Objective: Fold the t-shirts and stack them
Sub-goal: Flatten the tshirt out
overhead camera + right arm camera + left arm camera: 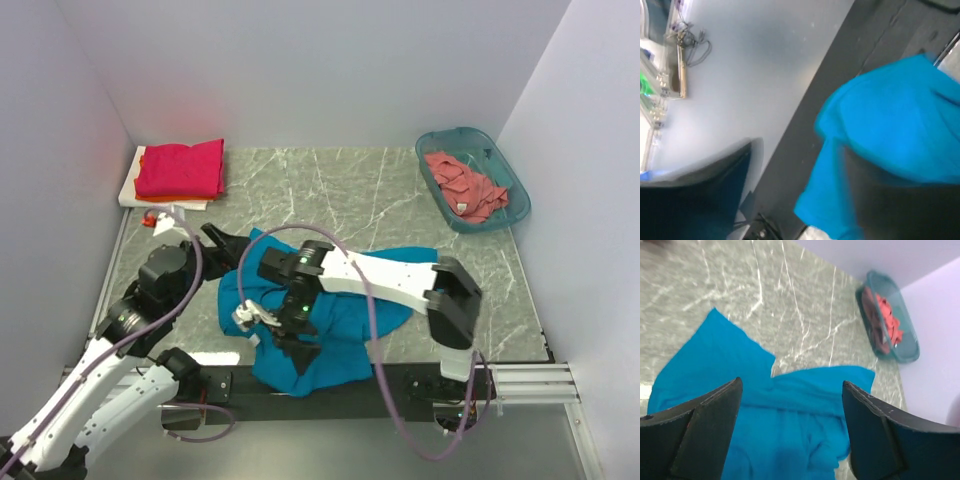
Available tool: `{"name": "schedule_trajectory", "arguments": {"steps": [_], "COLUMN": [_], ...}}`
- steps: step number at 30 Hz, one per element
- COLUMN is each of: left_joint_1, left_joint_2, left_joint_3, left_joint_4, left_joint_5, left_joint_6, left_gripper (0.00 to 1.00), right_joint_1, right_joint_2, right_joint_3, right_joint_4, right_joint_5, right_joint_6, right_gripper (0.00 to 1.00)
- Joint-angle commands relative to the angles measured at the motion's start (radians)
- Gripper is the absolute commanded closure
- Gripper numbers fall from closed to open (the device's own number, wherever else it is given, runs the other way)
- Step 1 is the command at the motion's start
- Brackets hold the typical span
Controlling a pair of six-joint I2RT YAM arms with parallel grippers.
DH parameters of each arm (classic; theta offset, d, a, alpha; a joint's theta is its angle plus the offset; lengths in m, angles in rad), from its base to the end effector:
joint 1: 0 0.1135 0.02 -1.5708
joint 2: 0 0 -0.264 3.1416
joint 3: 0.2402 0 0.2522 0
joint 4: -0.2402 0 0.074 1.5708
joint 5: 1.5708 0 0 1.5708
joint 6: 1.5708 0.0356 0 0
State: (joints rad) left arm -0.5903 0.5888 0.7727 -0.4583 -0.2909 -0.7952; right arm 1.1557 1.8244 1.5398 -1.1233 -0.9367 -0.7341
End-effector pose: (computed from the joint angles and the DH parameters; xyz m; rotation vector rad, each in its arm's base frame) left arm 0.1173 -0.0663 0.3346 -0.3998 1.8490 -0.6975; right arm 0.1164 0.3351 0.2640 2.2982 -1.5210 -1.4092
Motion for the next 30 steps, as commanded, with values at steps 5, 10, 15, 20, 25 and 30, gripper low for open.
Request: {"name": "schedule_trajectory", "arguments": {"steps": [5,10,15,20,25,30], "left_joint_1": [0.004,0.070,0.181,0.202,0.236,0.245], "left_joint_2": [-0.015,0.276,0.660,0.828,0.928,0.985], "left_joint_3": [-0.003,0.031,0.111,0.217,0.252,0.249], "left_joint_4": [0.036,0.124,0.163,0.098,0.078,0.089], "left_joint_5": [-0.050,0.204,0.397,0.230,0.138,0.116], "left_joint_6": [0.002,0.066,0.145,0.214,0.206,0.194], "left_gripper": [0.12,0.13,0.28,0.29,0.33,0.35], "right_joint_1": [-0.310,-0.701,-0.951,-1.025,-1.019,-1.019], "right_joint_2": [-0.105,-0.203,-0.226,-0.289,-0.294,-0.238], "right_joint_3": [0.106,-0.076,-0.220,-0.443,-0.533,-0.560], "right_joint_4": [0.014,0.135,0.189,0.321,0.322,0.346], "right_joint_5": [-0.035,0.317,0.459,0.680,0.648,0.651], "right_joint_6": [0.028,0.053,-0.062,-0.151,-0.166,-0.174], "right_gripper": [0.10,0.09,0.09,0.14,0.28,0.36]}}
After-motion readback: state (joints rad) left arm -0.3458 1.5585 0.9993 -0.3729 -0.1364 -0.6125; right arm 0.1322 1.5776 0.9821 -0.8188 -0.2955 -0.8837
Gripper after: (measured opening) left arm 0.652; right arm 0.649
